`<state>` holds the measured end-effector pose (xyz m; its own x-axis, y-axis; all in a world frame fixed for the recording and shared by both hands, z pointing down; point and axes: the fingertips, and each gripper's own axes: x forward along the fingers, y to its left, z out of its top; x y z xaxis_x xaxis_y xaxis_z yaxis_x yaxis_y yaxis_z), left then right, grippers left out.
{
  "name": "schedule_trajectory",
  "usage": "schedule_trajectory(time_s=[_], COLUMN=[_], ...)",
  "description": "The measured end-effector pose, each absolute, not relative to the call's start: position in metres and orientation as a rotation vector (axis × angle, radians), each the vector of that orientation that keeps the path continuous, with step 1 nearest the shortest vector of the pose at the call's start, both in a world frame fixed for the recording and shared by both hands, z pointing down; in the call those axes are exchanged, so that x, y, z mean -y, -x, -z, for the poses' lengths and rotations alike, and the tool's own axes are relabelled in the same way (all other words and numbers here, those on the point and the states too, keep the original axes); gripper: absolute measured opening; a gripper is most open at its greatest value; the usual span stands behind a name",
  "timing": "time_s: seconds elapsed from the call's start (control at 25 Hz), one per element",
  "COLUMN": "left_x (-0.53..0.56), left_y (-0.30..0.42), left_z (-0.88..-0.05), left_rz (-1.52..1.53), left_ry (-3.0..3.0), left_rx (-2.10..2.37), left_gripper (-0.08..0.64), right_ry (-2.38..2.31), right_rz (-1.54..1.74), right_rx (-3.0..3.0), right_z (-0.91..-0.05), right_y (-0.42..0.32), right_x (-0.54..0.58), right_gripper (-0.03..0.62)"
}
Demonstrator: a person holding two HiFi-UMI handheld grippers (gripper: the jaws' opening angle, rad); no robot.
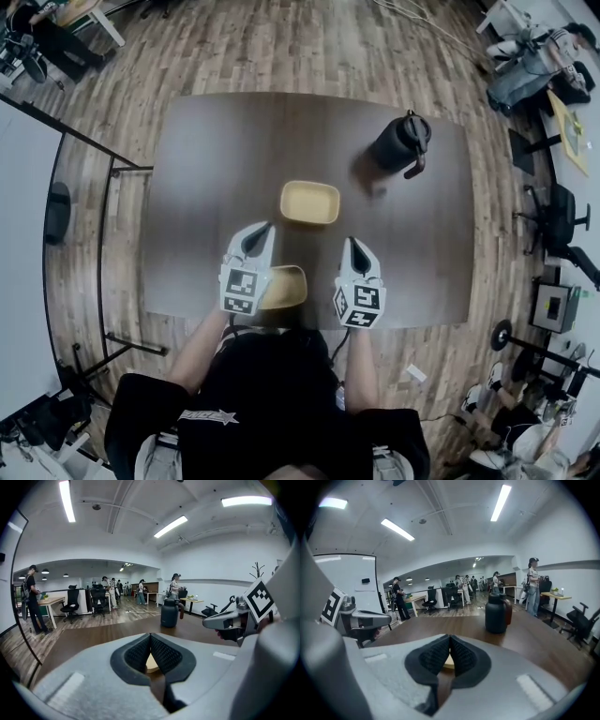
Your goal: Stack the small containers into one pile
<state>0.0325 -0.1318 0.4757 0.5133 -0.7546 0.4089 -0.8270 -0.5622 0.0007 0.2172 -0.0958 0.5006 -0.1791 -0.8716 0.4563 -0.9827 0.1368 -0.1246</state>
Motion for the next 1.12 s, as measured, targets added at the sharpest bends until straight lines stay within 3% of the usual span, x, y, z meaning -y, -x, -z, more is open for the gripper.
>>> schedule_trajectory(time_s=[0.6,0.64,0.72,0.88,1.12], left_x=[0.188,0.190,0.193,0.203,0.213], left_y=[-0.047,-0.047,-0.049,-0.049,-0.046], left_z=[-0.571,-0.578,-0.591,-0.613,-0.633], left_rz=[-0.671,-0.667,-0.648,-0.691,-0.733], left_ry=[-2.382,-2.354,-2.300,-2.246,-2.184], left_rx=[1.303,1.288,1.238,1.222,1.218], left_gripper=[0.011,0.033,0.236,0.307,0.310], right_ry=[-1.736,-1.732,-1.707,-1.673,-1.609], right_rz=[-0.771,-0.791,-0.830,-0.899,-0.988], right_rx=[2.070,2.065,2.059,2.035,2.009], right_z=[-0.586,-0.591,-0.601,-0.622,-0.645], right_y=[-0.224,-0.224,-0.222,-0.221,-0.215], right_x=[0.165,0.168,0.173,0.182,0.192], right_gripper=[0.006,0.014,0.091,0.148,0.192])
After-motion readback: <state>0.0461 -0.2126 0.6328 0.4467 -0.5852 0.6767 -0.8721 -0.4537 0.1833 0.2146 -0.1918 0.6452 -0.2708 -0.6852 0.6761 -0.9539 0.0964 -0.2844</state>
